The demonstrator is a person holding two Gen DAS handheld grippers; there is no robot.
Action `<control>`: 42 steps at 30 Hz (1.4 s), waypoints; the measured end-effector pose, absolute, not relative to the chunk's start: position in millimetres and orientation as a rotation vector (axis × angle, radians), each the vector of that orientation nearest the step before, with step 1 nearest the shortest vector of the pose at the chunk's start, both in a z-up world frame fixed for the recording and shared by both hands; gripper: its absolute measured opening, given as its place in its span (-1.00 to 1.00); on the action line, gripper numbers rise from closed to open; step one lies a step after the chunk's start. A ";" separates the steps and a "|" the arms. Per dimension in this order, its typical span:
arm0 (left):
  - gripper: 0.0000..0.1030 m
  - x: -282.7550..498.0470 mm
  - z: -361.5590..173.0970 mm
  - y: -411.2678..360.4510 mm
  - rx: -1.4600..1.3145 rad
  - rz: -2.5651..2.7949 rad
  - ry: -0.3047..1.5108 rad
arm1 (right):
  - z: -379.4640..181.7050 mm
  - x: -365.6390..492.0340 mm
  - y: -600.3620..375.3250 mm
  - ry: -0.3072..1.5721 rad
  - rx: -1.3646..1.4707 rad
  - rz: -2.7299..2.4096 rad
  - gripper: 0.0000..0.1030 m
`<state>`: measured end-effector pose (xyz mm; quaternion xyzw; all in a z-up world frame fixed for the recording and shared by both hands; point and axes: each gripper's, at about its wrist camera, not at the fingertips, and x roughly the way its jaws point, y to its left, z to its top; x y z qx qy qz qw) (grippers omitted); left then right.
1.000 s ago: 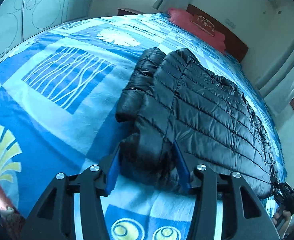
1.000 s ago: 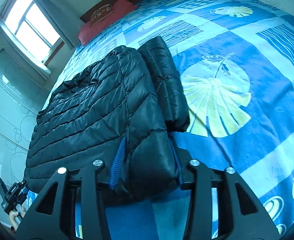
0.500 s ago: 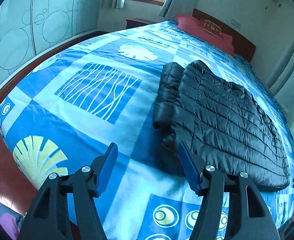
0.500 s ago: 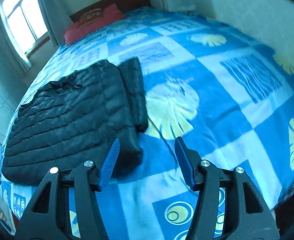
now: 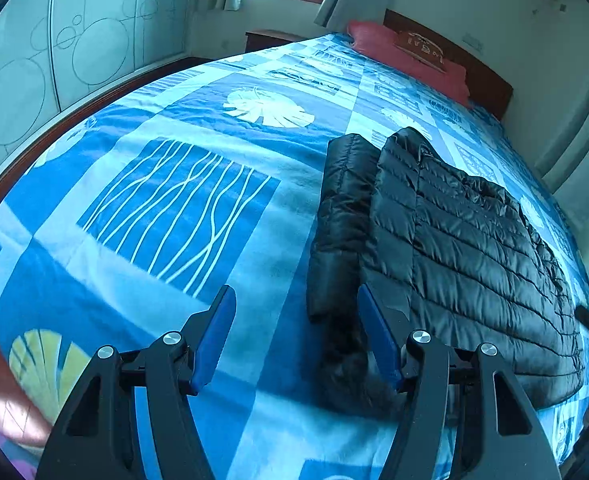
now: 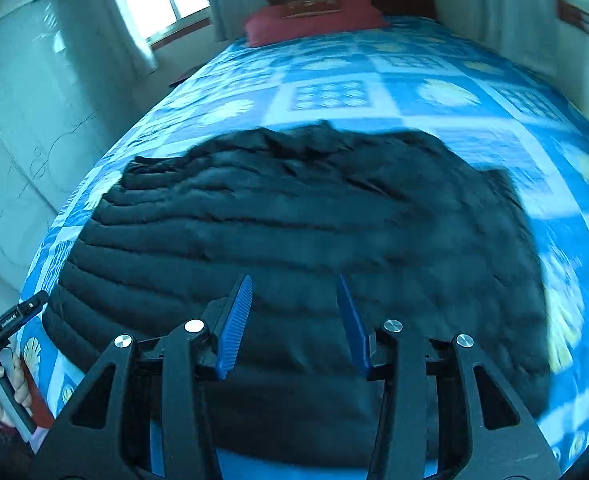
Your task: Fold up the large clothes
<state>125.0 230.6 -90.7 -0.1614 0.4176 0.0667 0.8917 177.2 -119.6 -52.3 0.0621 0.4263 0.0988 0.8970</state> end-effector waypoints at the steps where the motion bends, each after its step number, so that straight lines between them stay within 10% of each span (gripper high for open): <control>1: 0.22 130.2 -91.7 231.7 -0.330 0.133 0.871 | -51.5 184.2 -112.5 0.882 0.124 0.211 -0.15; 42: 0.44 252.7 -137.8 207.0 -0.309 -0.179 1.110 | -121.8 232.2 -64.0 0.963 0.003 0.127 -0.14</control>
